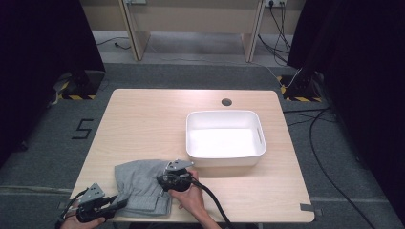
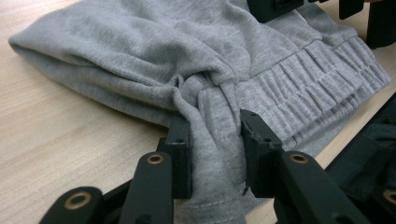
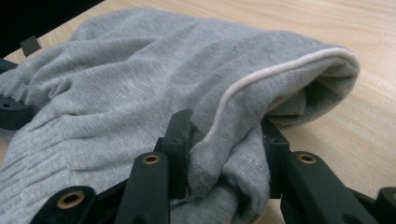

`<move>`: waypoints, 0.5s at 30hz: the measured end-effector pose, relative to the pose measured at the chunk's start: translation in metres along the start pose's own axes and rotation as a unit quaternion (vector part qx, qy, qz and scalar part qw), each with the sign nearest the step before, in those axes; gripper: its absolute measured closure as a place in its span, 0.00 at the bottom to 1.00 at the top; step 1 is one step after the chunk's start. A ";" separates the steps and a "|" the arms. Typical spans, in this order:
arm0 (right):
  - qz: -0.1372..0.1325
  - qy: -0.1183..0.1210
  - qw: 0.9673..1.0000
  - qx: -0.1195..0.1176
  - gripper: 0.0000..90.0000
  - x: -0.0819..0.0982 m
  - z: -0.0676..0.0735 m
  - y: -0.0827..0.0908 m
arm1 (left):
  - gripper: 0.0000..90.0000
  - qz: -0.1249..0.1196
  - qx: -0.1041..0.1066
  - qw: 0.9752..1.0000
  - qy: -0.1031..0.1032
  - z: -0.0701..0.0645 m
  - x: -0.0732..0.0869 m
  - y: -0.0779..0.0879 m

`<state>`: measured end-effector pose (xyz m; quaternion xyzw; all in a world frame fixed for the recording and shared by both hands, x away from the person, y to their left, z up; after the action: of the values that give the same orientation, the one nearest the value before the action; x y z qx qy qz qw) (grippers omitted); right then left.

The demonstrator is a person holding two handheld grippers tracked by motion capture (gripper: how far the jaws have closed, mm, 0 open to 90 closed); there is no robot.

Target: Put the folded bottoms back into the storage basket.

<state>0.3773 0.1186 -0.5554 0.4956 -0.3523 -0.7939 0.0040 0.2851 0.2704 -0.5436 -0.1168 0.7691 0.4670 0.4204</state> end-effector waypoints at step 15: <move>-0.042 0.011 0.999 -0.013 0.77 -0.024 0.010 0.016 | 0.77 -0.034 0.001 0.999 -0.036 -0.015 -0.024 0.014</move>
<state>0.3760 0.1208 -0.5245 0.5189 -0.3207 -0.7921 -0.0190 0.2838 0.2605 -0.5136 -0.1257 0.7493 0.4556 0.4638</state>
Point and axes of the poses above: each handheld gripper's, and its own axes: y roughly backward along the jaws, x roughly out of its underside, z roughly to its left, the point moved 10 cm from there along -y, roughly forward along the jaws, and after that the axes turned 4 degrees about -z, right-handed, at the moved point
